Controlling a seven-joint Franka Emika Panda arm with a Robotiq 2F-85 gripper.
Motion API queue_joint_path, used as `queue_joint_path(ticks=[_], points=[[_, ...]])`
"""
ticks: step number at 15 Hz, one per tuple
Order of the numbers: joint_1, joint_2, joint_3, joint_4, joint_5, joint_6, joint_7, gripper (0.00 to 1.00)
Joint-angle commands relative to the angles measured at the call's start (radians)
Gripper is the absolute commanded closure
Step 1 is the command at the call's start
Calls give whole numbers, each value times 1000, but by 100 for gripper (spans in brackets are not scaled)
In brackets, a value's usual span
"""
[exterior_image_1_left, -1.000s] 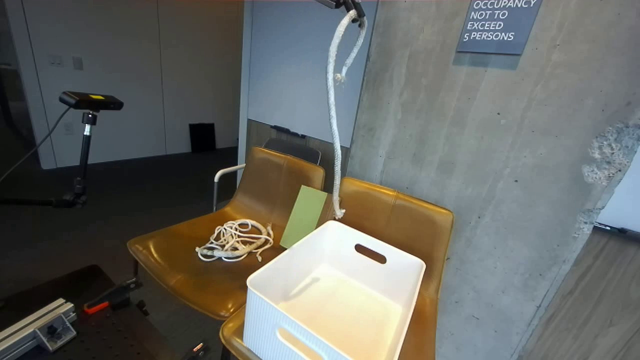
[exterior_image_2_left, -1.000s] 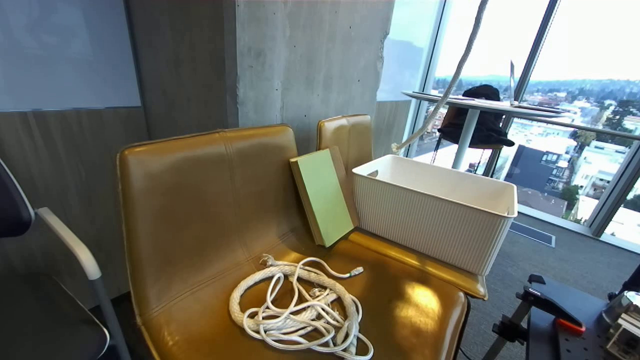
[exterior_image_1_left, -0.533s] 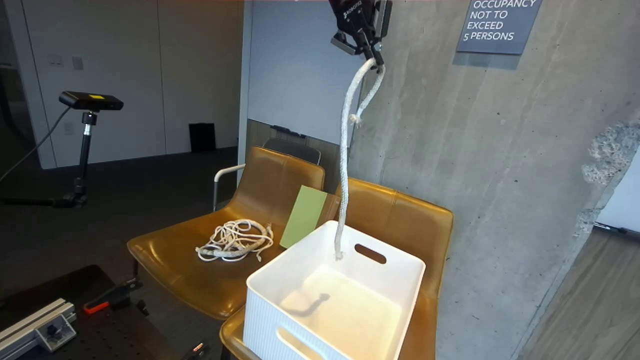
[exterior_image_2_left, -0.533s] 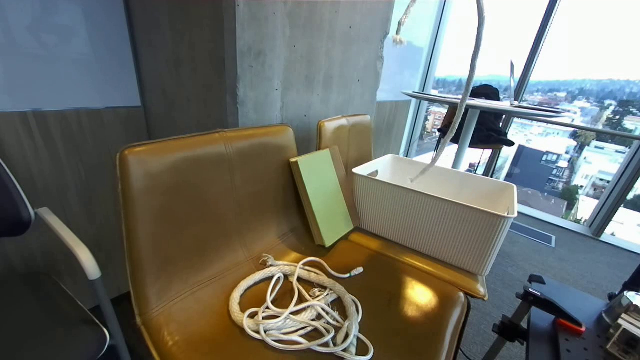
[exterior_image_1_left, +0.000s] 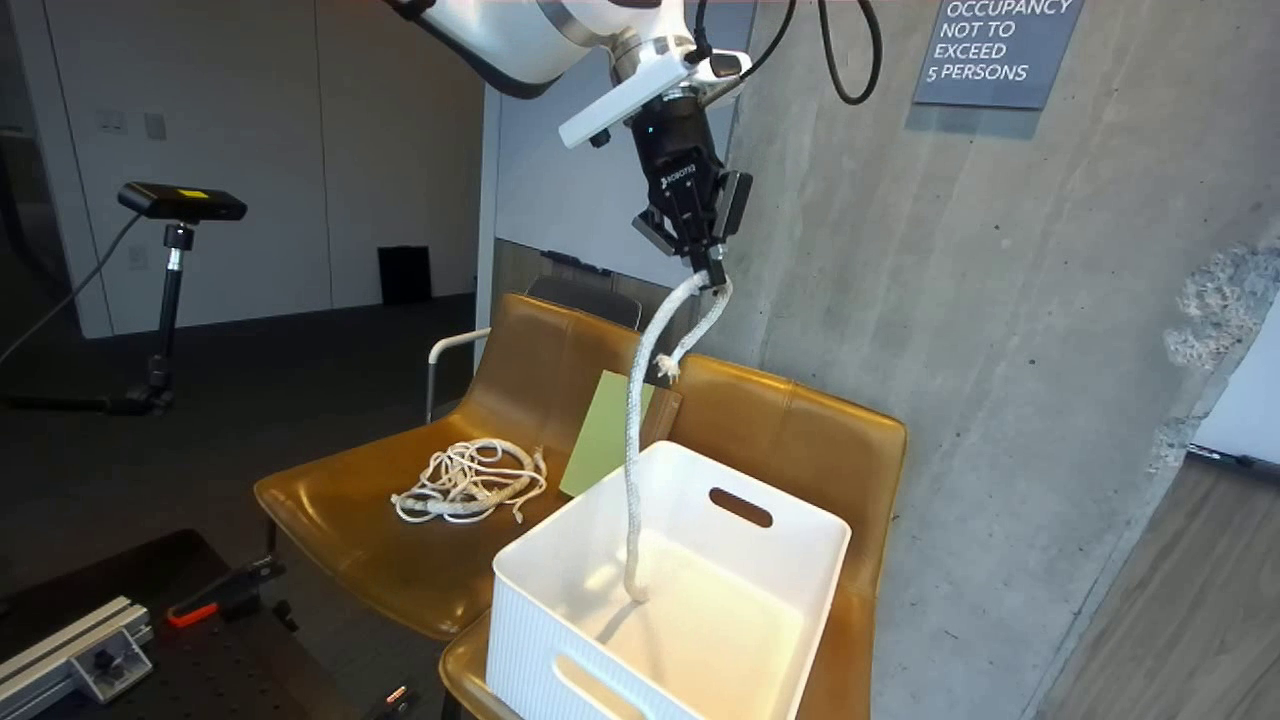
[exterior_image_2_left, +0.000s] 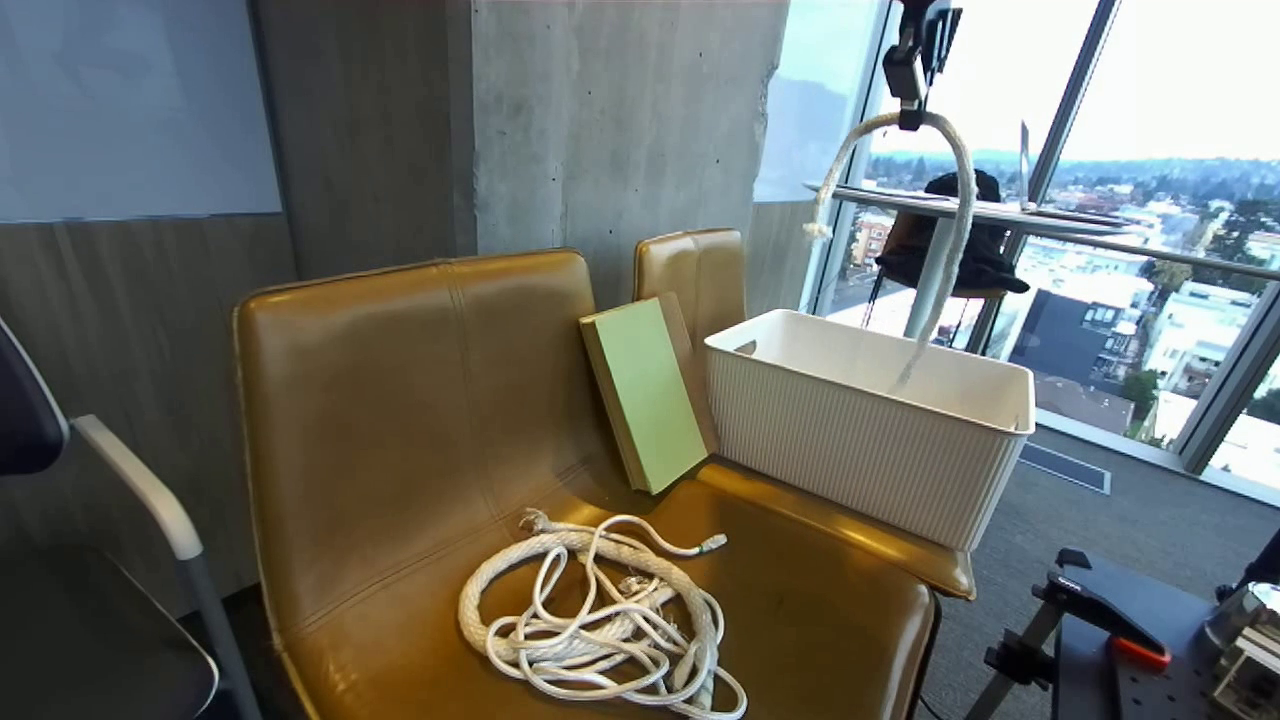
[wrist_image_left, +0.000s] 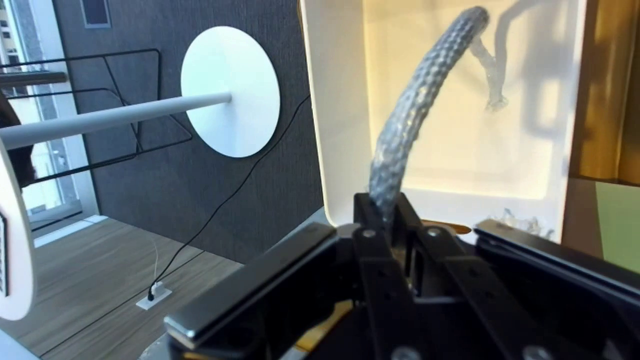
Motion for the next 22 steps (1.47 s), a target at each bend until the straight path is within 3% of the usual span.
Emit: queue_joint_path(ticks=[1,5,8,14,15,16,22], points=[[-8,-141,-11,-248,-7,94,28,97],[-24,-200,-27,-352,-53,172,28,97],[-41,-192,-38,-357,-82,234,7,97],[-64,-125,-44,-355,-20,358,9,97],[-66,-114,-47,-355,-22,369,11,64],[-68,-107,-49,-356,-20,379,9,63],[-47,-125,-34,-363,-9,363,17,20]])
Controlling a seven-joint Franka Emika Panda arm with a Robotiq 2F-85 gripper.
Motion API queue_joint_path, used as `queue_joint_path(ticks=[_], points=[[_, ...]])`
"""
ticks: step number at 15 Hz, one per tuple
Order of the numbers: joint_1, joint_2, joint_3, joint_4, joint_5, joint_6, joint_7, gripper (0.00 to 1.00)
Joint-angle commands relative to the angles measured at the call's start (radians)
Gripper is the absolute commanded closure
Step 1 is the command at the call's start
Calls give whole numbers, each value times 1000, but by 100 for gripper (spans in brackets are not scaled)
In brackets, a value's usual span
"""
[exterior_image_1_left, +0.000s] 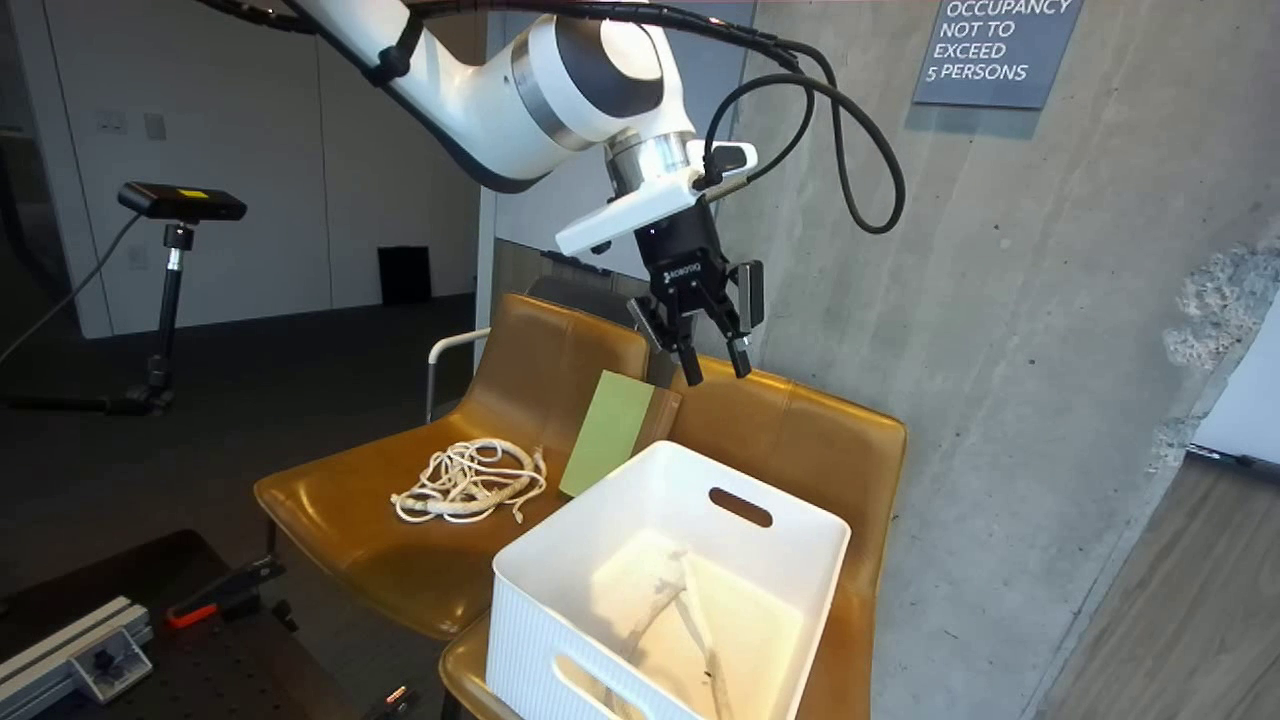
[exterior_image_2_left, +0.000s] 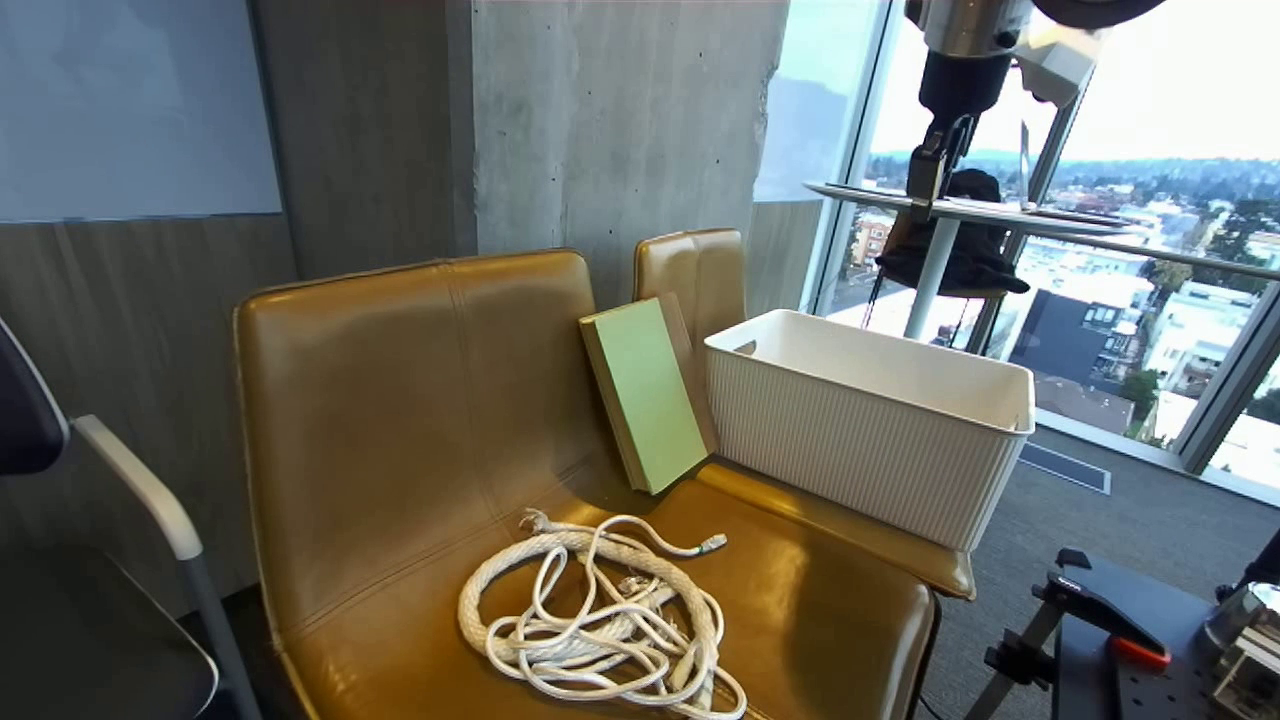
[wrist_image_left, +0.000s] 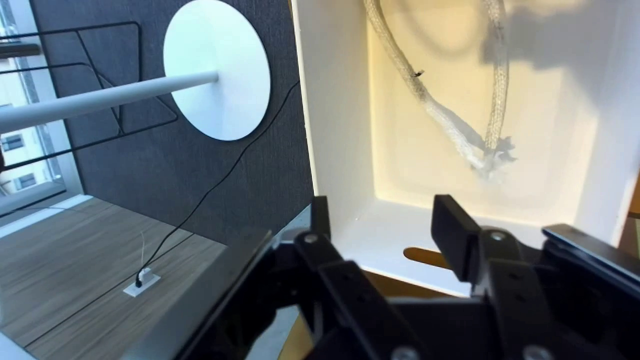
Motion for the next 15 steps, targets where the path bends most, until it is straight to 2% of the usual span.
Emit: queue_joint_path(ticks=[1,3,4,8,10,15], points=[[33,-41,25,-21,47,0,8,14],[63,-57,55,-36,98,-7,22,1],[78,-61,72,-42,141,-8,25,0],[143,-58,142,-84,285,36,47,0],[177,-41,177,-116,320,104,40,0],[263,21,254,-134,293,189,-14,0]])
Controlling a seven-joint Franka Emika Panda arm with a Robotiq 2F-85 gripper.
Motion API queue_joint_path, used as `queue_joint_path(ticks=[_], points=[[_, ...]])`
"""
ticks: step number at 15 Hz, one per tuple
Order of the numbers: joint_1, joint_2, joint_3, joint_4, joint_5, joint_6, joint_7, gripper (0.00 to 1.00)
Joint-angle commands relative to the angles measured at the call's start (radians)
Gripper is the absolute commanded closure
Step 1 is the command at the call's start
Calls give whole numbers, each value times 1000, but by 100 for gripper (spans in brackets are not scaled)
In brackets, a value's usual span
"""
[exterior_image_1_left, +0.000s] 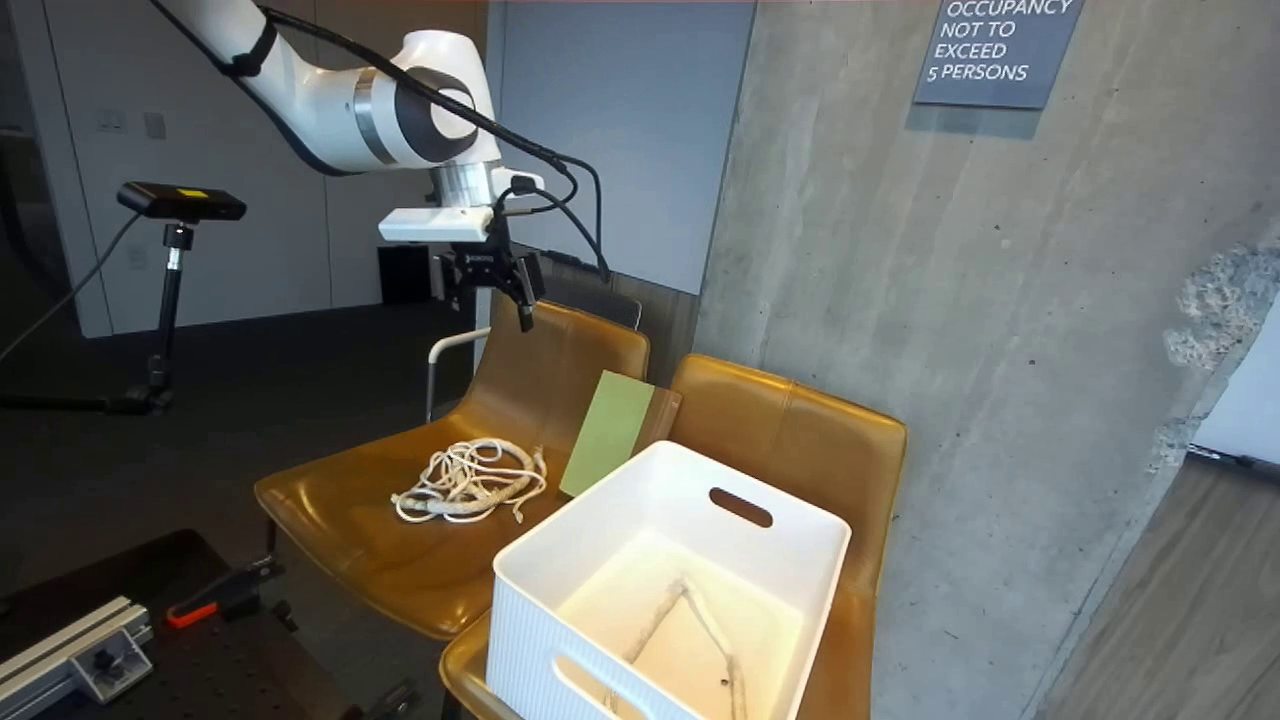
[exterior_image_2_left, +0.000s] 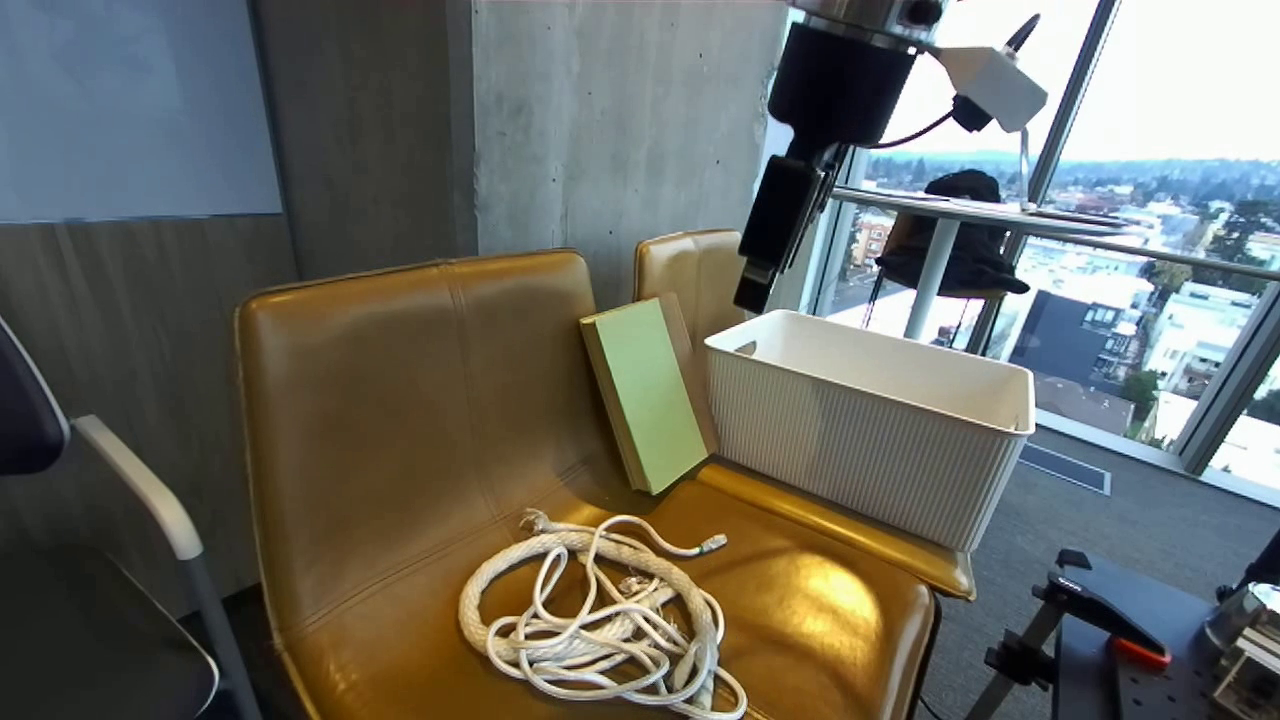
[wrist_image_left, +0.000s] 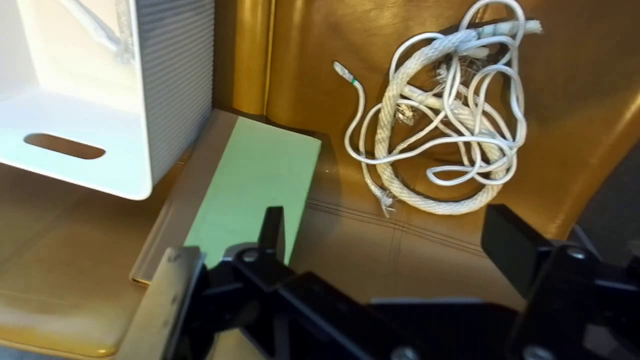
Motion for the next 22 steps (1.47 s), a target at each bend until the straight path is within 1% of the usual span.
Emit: queue_joint_path(ticks=[1,5,9,13,15,17,22], points=[[52,51,44,1,-21,45,-66,0],[108,133,88,21,-43,39,-174,0],[128,259,89,89,-115,49,-302,0],[108,398,54,229,-178,59,-411,0],[91,472,44,324,-168,54,-455,0],[76,536,48,396,-140,55,-482,0],[57,664,57,489,-108,56,-510,0]])
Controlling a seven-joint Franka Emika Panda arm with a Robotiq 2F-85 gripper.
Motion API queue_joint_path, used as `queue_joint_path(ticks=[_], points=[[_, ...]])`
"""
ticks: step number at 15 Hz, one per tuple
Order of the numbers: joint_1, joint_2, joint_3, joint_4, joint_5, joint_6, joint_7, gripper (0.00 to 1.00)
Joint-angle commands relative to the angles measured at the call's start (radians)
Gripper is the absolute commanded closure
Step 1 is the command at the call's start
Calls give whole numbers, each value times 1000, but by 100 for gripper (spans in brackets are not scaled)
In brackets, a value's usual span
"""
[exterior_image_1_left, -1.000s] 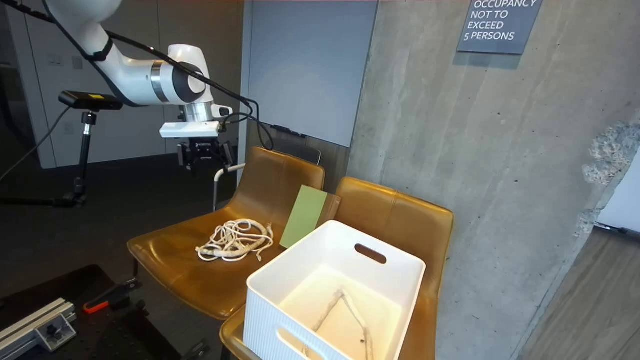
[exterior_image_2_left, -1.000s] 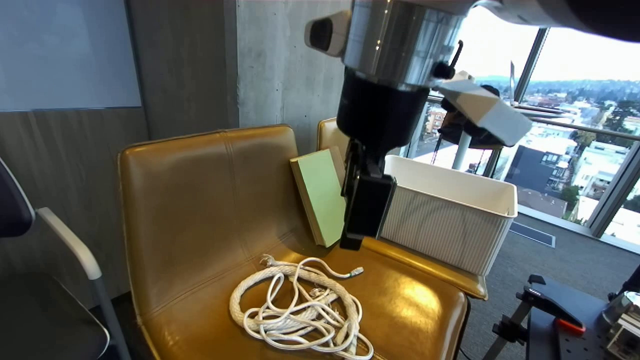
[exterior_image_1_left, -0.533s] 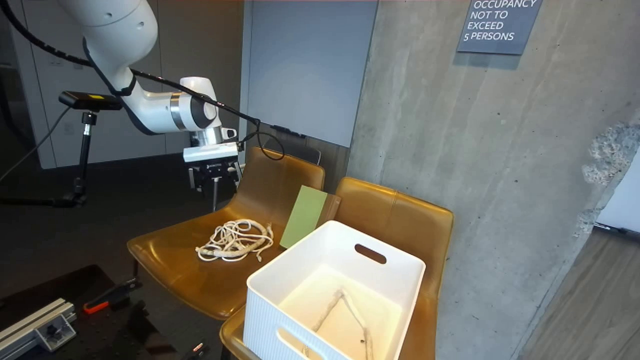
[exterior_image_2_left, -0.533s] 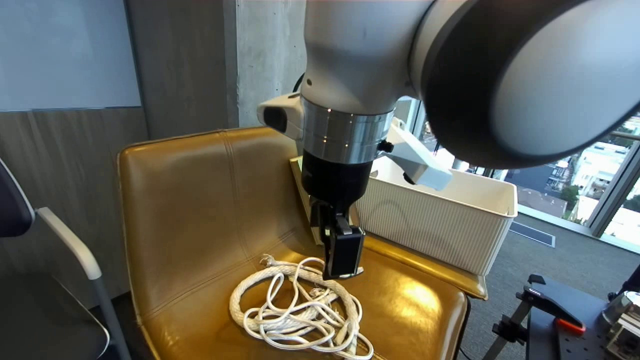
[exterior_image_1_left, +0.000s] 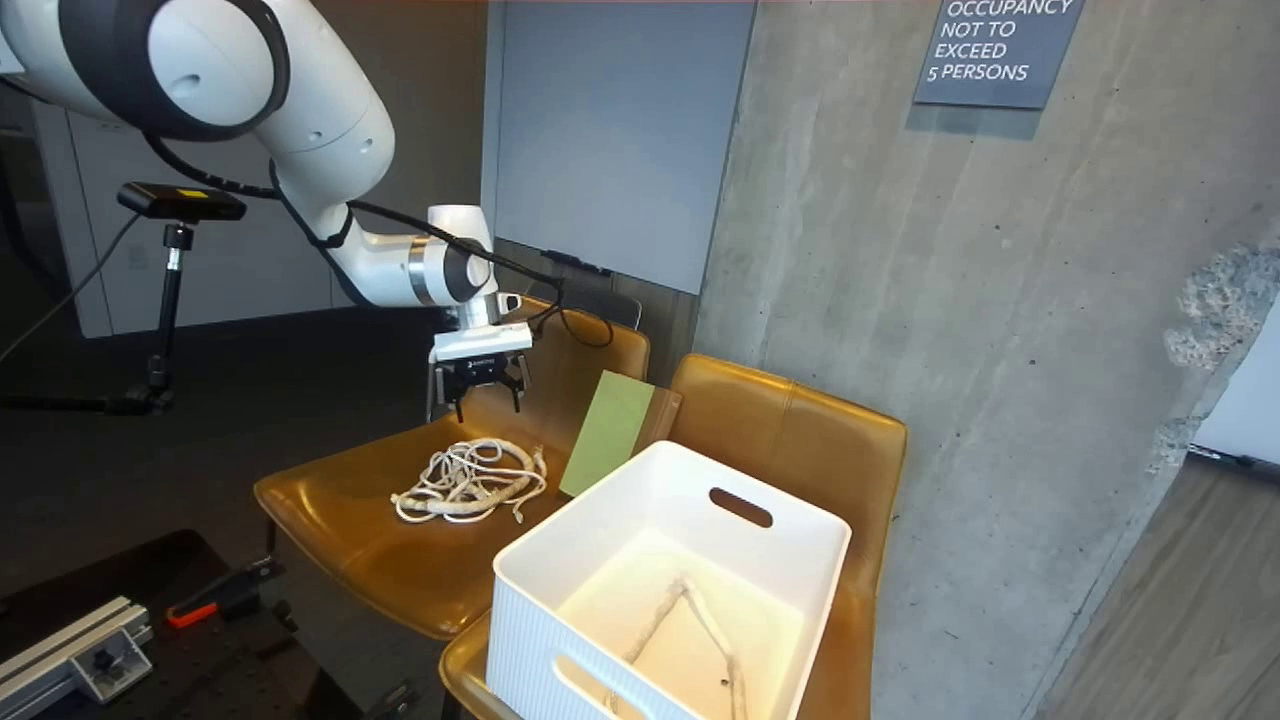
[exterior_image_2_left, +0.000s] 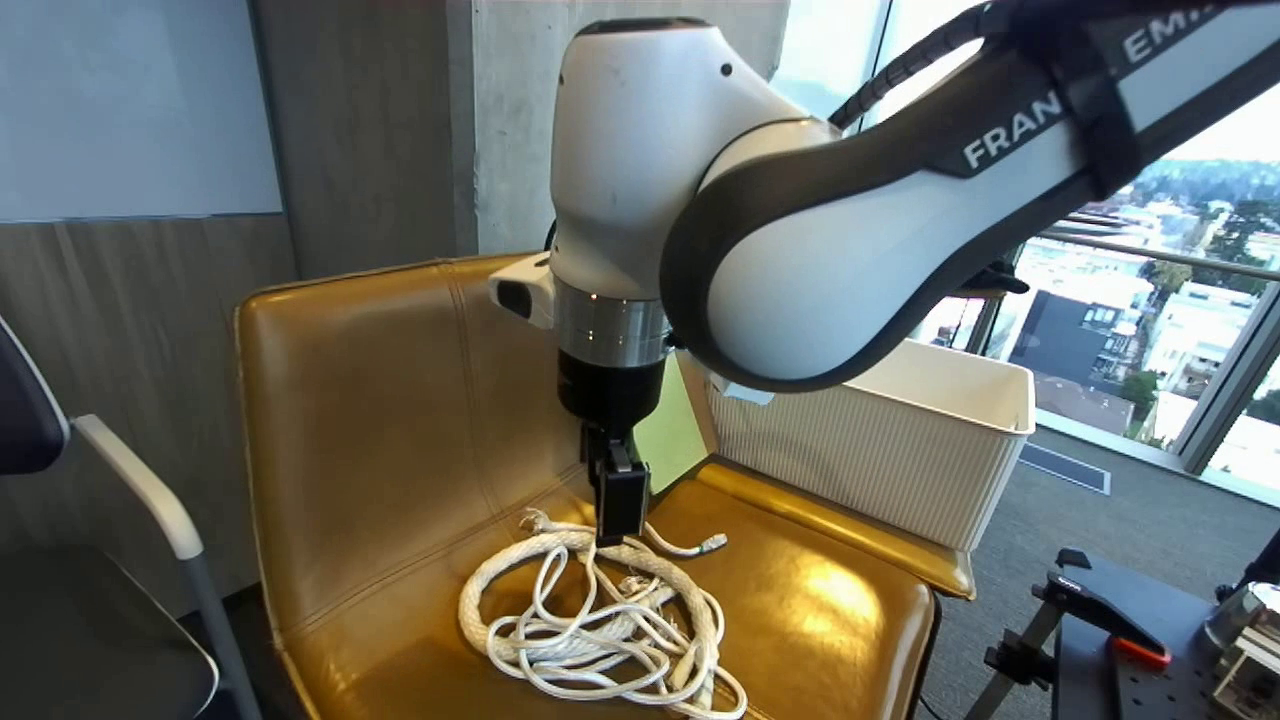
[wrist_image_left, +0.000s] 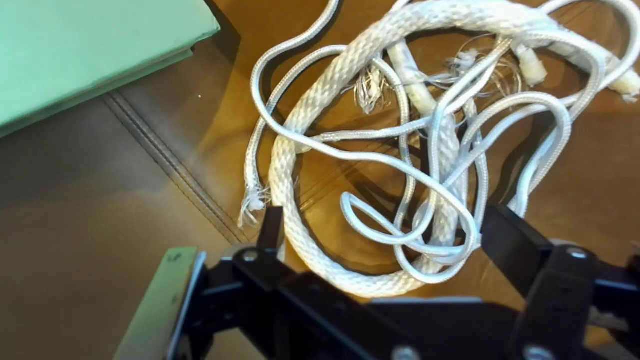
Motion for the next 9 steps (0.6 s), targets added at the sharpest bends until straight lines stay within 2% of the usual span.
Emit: queue_joint_path(ticks=[1,5,9], points=[[-14,107,12,99,34,1,-47,0],[-8,190,23,174,57,-16,-62,0],[11,254,35,201,67,-16,-61,0]])
